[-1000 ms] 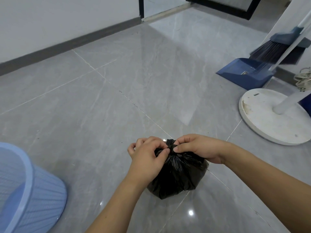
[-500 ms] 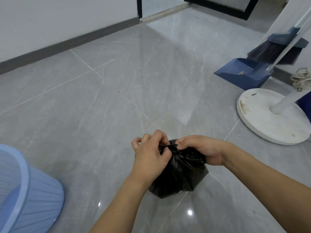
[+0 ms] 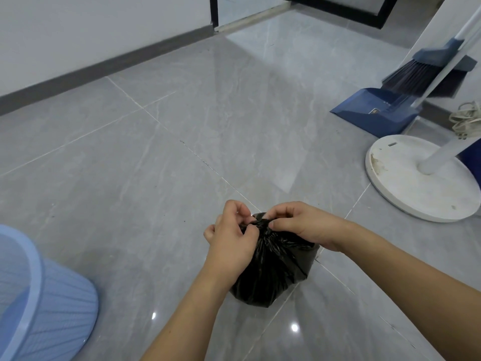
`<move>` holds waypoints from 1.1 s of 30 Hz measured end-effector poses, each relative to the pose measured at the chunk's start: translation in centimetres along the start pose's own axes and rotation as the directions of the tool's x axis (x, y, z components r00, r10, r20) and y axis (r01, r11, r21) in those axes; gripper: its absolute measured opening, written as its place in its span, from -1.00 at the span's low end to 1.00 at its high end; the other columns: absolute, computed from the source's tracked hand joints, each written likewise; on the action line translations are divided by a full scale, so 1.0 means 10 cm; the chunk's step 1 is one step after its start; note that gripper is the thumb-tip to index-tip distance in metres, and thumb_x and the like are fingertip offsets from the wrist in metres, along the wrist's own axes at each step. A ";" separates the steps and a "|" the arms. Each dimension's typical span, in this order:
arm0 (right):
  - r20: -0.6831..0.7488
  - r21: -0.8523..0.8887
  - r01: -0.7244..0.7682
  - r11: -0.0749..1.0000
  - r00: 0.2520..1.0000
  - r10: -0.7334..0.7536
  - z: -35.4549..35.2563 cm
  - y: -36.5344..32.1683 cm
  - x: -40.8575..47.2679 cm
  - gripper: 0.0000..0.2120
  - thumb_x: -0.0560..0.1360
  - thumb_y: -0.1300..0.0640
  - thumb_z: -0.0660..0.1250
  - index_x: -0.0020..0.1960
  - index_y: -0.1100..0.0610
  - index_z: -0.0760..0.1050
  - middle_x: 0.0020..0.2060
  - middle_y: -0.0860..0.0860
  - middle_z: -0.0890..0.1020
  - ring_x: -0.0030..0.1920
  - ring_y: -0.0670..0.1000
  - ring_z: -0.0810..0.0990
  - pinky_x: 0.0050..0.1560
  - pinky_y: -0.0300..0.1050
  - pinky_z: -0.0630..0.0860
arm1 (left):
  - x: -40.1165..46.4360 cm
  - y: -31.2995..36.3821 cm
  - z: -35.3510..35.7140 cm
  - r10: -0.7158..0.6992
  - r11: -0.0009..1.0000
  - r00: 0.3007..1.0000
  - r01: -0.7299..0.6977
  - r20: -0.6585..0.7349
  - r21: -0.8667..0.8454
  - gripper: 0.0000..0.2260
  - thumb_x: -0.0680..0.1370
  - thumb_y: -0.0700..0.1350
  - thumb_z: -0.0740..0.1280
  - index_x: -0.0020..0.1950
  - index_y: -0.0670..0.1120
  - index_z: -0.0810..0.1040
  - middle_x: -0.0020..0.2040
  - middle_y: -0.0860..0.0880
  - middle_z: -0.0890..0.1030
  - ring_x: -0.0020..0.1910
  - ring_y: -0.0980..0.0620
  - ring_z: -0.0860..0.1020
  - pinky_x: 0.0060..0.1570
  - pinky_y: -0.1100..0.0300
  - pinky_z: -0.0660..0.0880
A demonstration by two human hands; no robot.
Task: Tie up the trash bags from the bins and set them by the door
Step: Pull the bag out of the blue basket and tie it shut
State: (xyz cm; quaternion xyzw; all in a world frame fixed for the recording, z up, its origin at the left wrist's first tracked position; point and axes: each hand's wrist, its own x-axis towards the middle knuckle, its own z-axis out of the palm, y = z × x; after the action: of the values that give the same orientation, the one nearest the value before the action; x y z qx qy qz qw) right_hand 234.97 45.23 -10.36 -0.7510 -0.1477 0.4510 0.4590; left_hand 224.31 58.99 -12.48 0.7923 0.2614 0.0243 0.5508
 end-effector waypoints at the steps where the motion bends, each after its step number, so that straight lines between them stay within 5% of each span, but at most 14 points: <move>1: 0.024 0.042 -0.033 0.999 0.999 0.032 -0.01 -0.02 -0.01 -0.88 0.54 0.23 0.31 -0.06 0.10 0.62 -0.29 -0.06 0.62 -0.26 -0.09 0.57 -0.22 -0.31 0.49 | -0.01 0.00 0.00 0.049 0.996 0.997 -0.044 -0.062 0.077 -0.83 0.49 -0.15 0.23 -0.04 0.13 0.36 -0.07 0.15 0.61 0.09 0.40 0.24 0.23 0.10 0.24; 8: 0.264 0.349 -0.277 0.895 0.946 0.190 -0.06 -0.04 -0.04 -0.81 0.54 0.17 0.19 -0.14 0.17 0.55 -0.24 0.05 0.63 -0.23 0.00 0.61 -0.16 -0.18 0.53 | -0.01 -0.01 0.09 0.311 0.904 0.941 -0.250 -0.132 0.348 -0.82 0.50 -0.21 0.25 -0.09 0.10 0.44 -0.20 0.21 0.49 0.06 0.30 0.29 0.12 0.21 0.10; 14: 0.077 0.198 -0.247 0.949 0.969 0.236 -0.04 0.04 0.03 -0.82 0.52 0.20 0.21 -0.02 0.22 0.56 -0.16 0.15 0.62 -0.22 0.06 0.62 -0.19 -0.15 0.54 | -0.11 -0.14 0.02 0.265 0.925 0.964 -0.249 -0.015 0.288 -0.74 0.31 -0.11 0.20 -0.06 0.17 0.44 0.03 0.27 0.44 0.13 0.24 0.31 0.23 0.18 0.09; 19: 0.058 0.203 -0.213 0.956 0.977 0.205 0.03 0.02 0.05 -0.79 0.44 0.27 0.16 -0.06 0.27 0.55 -0.20 0.20 0.57 -0.21 0.09 0.57 -0.21 -0.12 0.51 | -0.14 -0.15 0.02 0.250 0.901 0.968 -0.228 -0.014 0.369 -0.81 0.42 0.11 0.31 0.03 0.20 0.47 0.13 0.32 0.36 0.16 0.24 0.22 0.24 0.20 0.03; 22: 0.001 0.196 -0.161 0.967 0.986 0.164 0.06 -0.02 0.04 -0.71 0.30 0.21 0.22 -0.07 0.32 0.56 -0.19 0.19 0.53 -0.19 0.12 0.51 -0.22 -0.12 0.45 | -0.11 -0.15 0.01 0.216 0.888 0.975 -0.172 -0.055 0.427 -0.97 0.51 0.05 0.29 -0.12 0.14 0.49 0.14 0.29 0.36 0.18 0.18 0.21 0.21 0.19 0.01; 28: -0.357 -0.360 0.038 0.932 0.918 -0.175 0.02 0.06 0.07 -0.78 0.45 0.30 0.20 -0.17 0.03 0.54 -0.41 -0.09 0.44 -0.40 -0.14 0.39 -0.38 -0.32 0.29 | -0.07 -0.07 -0.21 -0.091 0.913 0.989 0.130 -0.117 0.386 -0.71 0.62 -0.03 0.05 -0.17 -0.07 0.48 0.11 0.10 0.38 0.19 0.03 0.24 0.24 0.11 0.10; 33: -0.343 -0.654 0.079 0.752 0.855 -0.389 -0.07 0.24 0.13 -0.85 0.52 0.23 0.18 -0.02 0.05 0.48 -0.11 -0.06 0.47 -0.24 -0.16 0.41 -0.19 -0.28 0.29 | -0.04 -0.28 -0.32 -0.218 0.789 0.956 0.291 -0.196 0.541 -0.64 0.64 0.01 0.02 0.05 -0.08 0.58 0.23 0.01 0.40 0.24 -0.06 0.29 0.25 0.00 0.18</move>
State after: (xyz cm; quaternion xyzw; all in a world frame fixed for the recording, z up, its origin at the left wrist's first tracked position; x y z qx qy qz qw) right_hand 235.79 44.41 -12.94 -0.9180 -0.2700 0.1234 0.2631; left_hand 221.89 62.27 -13.57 0.8737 0.3946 -0.0800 0.2729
